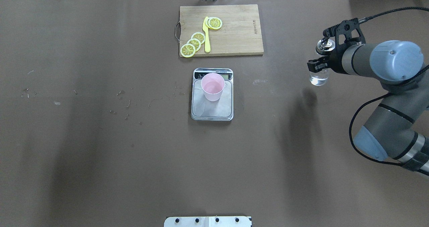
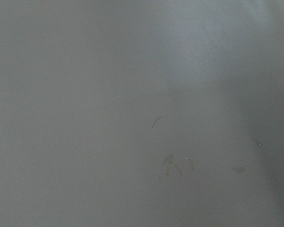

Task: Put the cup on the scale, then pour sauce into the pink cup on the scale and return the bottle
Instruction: 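Lower the sauce bottle onto the table with the right gripper and release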

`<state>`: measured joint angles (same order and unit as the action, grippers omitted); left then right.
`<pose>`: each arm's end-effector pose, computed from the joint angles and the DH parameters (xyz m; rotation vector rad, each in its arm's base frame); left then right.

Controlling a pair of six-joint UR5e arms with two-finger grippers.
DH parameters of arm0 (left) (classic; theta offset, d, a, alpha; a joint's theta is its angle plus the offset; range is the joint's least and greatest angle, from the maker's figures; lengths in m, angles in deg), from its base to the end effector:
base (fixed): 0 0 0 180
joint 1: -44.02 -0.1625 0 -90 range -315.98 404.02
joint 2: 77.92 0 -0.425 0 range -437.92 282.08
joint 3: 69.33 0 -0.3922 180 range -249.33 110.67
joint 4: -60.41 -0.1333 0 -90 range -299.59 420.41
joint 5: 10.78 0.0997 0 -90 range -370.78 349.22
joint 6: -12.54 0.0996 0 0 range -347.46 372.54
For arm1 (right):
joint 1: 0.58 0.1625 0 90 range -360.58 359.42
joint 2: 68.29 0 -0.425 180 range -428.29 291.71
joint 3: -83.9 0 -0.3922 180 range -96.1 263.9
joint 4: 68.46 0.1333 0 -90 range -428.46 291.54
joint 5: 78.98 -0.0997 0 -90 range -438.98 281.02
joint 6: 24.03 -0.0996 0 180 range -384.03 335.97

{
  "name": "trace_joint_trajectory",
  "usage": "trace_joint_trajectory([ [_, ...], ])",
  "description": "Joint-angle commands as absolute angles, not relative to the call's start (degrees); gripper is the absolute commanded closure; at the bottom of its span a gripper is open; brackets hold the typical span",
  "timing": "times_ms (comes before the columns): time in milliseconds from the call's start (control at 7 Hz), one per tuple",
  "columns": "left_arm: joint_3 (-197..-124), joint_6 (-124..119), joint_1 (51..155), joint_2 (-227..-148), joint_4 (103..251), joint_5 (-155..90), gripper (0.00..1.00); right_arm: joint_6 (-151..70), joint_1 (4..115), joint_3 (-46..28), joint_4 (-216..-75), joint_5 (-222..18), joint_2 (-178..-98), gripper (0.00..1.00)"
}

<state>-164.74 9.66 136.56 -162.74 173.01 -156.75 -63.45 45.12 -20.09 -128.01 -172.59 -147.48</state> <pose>-0.0714 -0.4646 0.5969 0.3628 0.9634 0.1085 -0.3101 -0.4997 0.3902 0.6795 -0.6868 -0.1088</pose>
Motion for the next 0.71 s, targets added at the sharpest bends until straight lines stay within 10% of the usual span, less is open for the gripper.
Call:
trace_joint_trajectory([
  [0,-165.48,9.55,136.75,-162.56,173.00,-156.76,0.03,-64.28,45.12,-19.29,-123.49,-172.76,-149.84,1.00],
  [571,-165.75,9.55,136.92,-162.47,173.00,-156.85,0.03,-66.29,45.04,-15.18,-114.55,-172.68,-152.49,1.00],
])
